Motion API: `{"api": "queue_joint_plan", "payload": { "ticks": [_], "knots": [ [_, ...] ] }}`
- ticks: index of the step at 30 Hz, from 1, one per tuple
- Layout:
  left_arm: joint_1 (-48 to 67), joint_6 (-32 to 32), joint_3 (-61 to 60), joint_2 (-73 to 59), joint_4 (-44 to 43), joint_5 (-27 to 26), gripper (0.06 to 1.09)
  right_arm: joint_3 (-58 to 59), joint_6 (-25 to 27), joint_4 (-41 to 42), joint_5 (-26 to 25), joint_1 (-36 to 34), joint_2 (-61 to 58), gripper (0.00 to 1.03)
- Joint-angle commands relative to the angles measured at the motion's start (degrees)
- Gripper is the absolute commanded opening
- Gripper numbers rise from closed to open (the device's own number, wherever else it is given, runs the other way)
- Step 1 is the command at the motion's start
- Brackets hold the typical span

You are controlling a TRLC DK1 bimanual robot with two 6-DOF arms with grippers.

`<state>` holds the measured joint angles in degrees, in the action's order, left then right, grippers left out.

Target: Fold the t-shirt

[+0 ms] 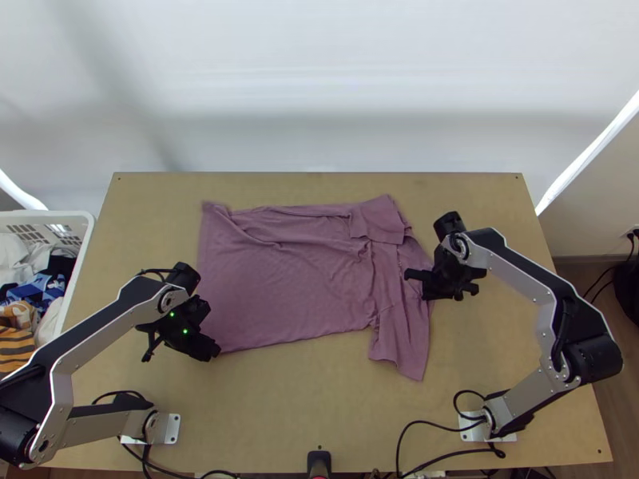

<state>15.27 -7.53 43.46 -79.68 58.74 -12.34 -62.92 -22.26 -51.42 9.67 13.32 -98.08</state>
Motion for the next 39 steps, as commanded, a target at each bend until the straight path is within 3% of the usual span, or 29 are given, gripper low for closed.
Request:
{"api": "queue_joint_plan", "payload": {
  "ticks": [1, 3, 5, 11, 18, 22, 29, 34, 37, 39],
  "knots": [
    [0.5, -0.1, -2.6, -2.1, -2.3, 0.1, 0.53, 2.1, -0.6, 0.1, -0.4, -0.3, 1.1, 0.03],
    [0.4, 0.3, -3.0, -1.2, -3.5, 0.5, 0.39, 2.2, -0.6, 0.1, -0.4, -0.1, 1.2, 0.03],
    [0.5, 0.7, -4.4, 1.0, -6.2, 1.1, 0.09, 2.1, -0.5, 0.2, -0.4, -0.1, 1.8, 0.03],
    [-0.4, 0.0, -3.6, 4.4, -7.4, 1.0, 0.10, 1.8, 0.2, 0.1, -1.0, -1.3, 5.3, 0.03],
    [-5.0, 5.9, 6.8, 11.6, -6.6, 1.1, 0.09, -2.7, 0.9, -0.8, -1.5, -3.9, 15.4, 0.03],
    [-5.4, 11.5, 14.5, 10.9, -9.3, 7.8, 0.09, -7.1, 1.3, -0.8, -1.8, -4.6, 20.1, 0.03],
    [-8.1, 21.7, 30.3, 8.3, -14.6, 14.1, 0.09, -17.6, 5.3, 1.4, -1.8, -2.6, 22.3, 0.03],
    [-8.7, 23.5, 38.8, 8.6, -23.1, 21.8, 0.09, -27.0, 11.3, 9.1, -2.9, -3.9, 21.2, 0.03],
    [-10.3, 23.6, 42.8, 8.7, -27.5, 23.0, 0.09, -34.9, 14.4, 11.3, -7.7, -4.4, 18.3, 0.03],
    [-11.0, 23.4, 44.6, 9.2, -31.1, 24.5, 0.09, -41.0, 15.2, 11.5, -8.3, -5.9, 15.6, 0.03]
  ]
}}
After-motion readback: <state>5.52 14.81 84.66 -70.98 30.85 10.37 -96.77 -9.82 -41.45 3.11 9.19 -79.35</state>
